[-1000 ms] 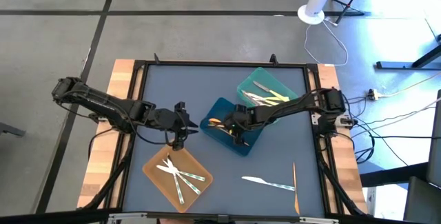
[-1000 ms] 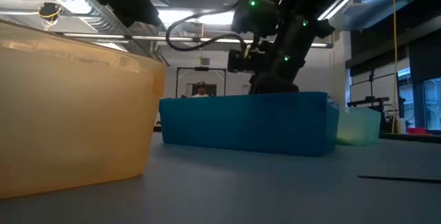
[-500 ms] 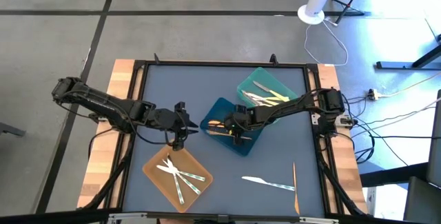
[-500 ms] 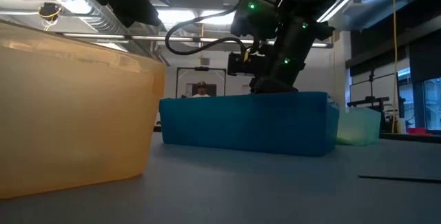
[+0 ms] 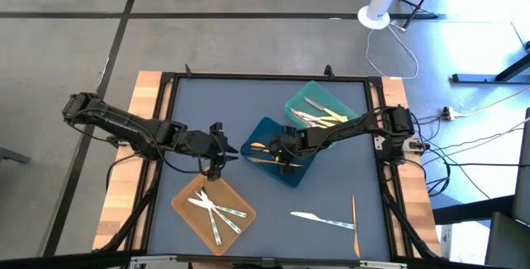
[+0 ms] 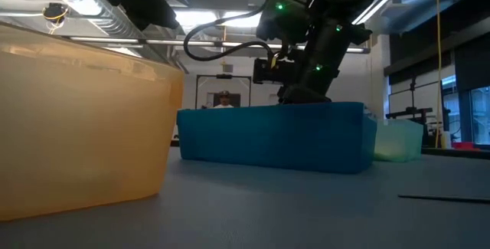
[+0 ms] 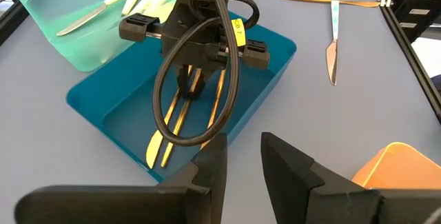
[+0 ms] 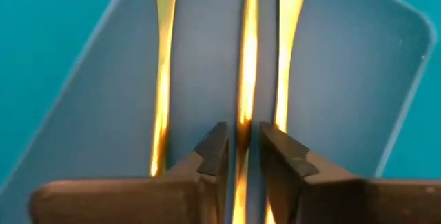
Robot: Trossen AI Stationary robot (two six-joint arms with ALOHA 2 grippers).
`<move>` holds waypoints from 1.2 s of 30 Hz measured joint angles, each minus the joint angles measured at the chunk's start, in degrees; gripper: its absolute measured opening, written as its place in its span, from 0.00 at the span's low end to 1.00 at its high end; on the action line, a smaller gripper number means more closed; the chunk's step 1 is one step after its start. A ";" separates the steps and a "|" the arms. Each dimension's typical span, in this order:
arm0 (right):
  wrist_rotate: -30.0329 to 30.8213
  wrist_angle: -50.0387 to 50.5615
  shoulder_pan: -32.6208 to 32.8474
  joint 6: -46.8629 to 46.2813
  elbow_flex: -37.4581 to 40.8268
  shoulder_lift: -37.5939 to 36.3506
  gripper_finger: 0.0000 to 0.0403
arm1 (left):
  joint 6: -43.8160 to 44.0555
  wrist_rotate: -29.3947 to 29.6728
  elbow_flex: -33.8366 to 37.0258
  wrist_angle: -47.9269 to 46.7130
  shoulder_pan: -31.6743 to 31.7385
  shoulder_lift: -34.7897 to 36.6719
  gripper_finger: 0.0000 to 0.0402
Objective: Sort silverware by color (type)
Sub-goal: Put the blue knife into the orange bin
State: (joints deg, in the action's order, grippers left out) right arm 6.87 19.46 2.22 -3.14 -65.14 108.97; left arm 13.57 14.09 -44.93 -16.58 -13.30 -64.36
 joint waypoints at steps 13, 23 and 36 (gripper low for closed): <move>0.00 -0.01 0.00 0.07 0.00 -0.02 0.29 | -0.01 0.00 0.00 0.00 0.00 0.00 0.21; -0.02 0.39 0.00 0.09 -0.04 -2.54 0.29 | -0.01 0.00 0.00 -0.02 0.00 0.00 0.21; -2.96 6.65 0.06 -0.01 -0.07 -13.99 0.29 | -0.01 0.02 -0.02 -0.04 0.00 0.00 0.21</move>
State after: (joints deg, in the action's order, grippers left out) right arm 3.91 26.11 2.28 -3.15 -65.21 94.97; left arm 13.56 14.10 -44.94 -16.62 -13.30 -64.36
